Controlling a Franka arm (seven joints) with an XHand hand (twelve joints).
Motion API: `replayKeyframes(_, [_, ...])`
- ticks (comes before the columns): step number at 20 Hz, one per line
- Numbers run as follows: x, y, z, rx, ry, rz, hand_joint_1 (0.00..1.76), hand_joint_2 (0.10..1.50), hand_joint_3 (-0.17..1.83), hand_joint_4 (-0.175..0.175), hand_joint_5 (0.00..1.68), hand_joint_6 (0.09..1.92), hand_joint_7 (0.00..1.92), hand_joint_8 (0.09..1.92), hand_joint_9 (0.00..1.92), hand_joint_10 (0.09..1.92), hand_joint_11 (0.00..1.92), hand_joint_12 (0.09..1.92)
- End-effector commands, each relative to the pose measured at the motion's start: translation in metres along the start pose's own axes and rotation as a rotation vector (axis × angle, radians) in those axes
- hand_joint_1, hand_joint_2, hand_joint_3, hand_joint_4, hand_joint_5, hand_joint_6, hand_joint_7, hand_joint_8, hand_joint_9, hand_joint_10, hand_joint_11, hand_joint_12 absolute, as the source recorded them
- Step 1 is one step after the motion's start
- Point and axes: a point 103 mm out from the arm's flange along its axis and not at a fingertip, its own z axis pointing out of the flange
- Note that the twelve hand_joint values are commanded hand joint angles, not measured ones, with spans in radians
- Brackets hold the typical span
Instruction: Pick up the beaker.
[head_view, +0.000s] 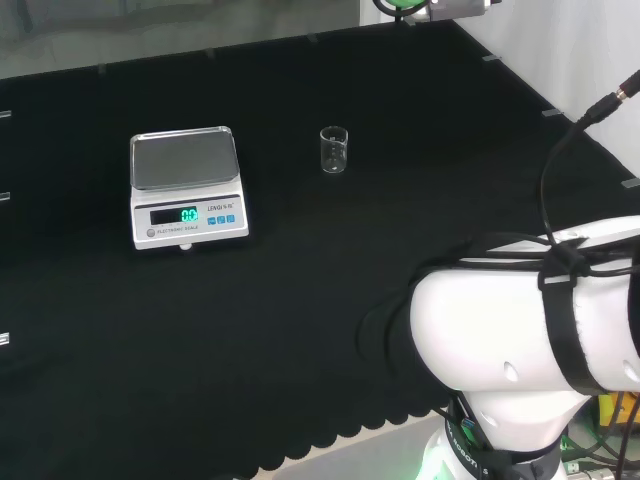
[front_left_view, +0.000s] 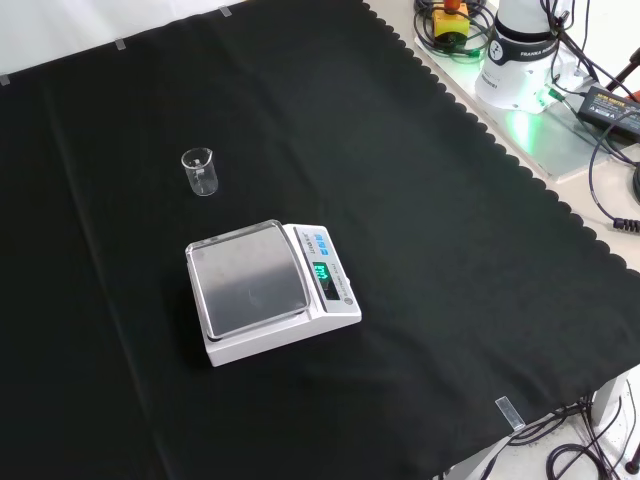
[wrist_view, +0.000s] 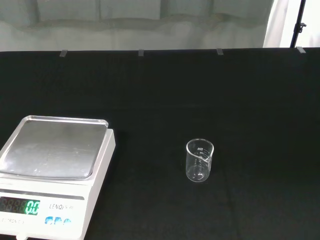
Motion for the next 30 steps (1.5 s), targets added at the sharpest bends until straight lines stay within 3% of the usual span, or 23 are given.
replayKeyframes(1, [0.01,0.005,0.001,-0.018,-0.043,-0.012,0.2,0.82,0.51,-0.064,0.24,0.22,0.19,0.69,0.39,0.77,0.42,1.35])
replayKeyframes(5, [0.055,0.023,-0.009,-0.028,-0.086,-0.045,0.19,0.91,0.35,-0.064,0.3,0.09,0.17,0.7,0.38,0.78,0.39,1.39])
replayKeyframes(7, [0.08,0.031,-0.016,-0.049,-0.111,-0.12,0.19,0.91,0.34,-0.064,0.31,0.09,0.17,0.7,0.38,0.78,0.39,1.4])
replayKeyframes(9, [0.102,0.042,-0.022,-0.049,-0.104,-0.146,0.19,0.92,0.33,-0.065,0.31,0.09,0.17,0.7,0.38,0.78,0.4,1.4])
replayKeyframes(15, [0.147,0.106,-0.025,-0.014,-0.109,-0.209,0.19,0.92,0.32,-0.065,0.32,0.09,0.17,0.7,0.38,0.78,0.4,1.4])
replayKeyframes(20, [0.16,0.153,-0.011,0.014,-0.129,-0.264,0.2,0.92,0.32,-0.067,0.33,0.09,0.18,0.7,0.38,0.78,0.41,1.4])
replayKeyframes(21, [0.166,0.161,-0.007,0.033,-0.177,-0.291,0.2,0.92,0.32,-0.067,0.33,0.09,0.18,0.7,0.38,0.78,0.41,1.39])
replayKeyframes(26, [0.136,0.199,0.027,0.052,-0.112,-0.292,0.2,0.93,0.31,-0.068,0.34,0.09,0.18,0.7,0.38,0.78,0.41,1.39])
replayKeyframes(30, [0.123,0.222,0.05,0.043,-0.098,-0.286,0.2,0.93,0.31,-0.069,0.34,0.09,0.18,0.7,0.38,0.78,0.41,1.39])
